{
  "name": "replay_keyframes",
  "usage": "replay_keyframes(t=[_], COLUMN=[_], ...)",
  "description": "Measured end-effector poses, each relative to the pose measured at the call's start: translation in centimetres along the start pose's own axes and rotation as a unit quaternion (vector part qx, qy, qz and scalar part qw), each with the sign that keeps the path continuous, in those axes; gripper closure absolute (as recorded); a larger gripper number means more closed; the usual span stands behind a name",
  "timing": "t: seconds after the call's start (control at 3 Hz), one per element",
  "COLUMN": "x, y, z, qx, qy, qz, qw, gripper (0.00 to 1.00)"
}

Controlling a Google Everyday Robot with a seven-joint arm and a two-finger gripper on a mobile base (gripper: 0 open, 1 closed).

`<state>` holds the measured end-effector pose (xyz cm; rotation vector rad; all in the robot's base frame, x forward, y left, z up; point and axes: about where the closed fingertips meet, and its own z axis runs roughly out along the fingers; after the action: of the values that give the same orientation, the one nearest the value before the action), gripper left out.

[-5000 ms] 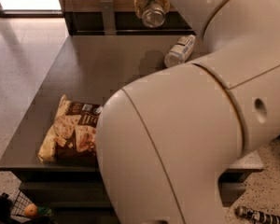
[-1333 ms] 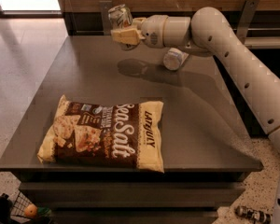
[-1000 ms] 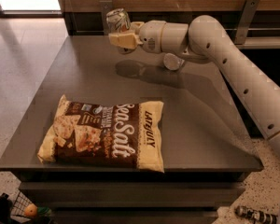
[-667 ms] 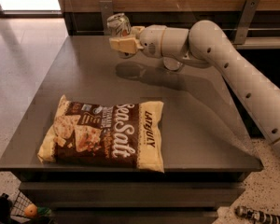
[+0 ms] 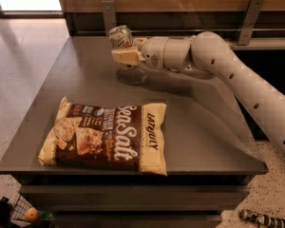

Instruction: Place 7up can upright

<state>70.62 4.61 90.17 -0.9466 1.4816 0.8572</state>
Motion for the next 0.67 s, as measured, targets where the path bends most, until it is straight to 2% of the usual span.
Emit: replay_keyframes(t=[0.67], x=[0.7], y=[1.3], z=[4.1], qx=[-0.052], qy=[-0.027], qz=[-0.001], qw=[0.9983], gripper=[1.0])
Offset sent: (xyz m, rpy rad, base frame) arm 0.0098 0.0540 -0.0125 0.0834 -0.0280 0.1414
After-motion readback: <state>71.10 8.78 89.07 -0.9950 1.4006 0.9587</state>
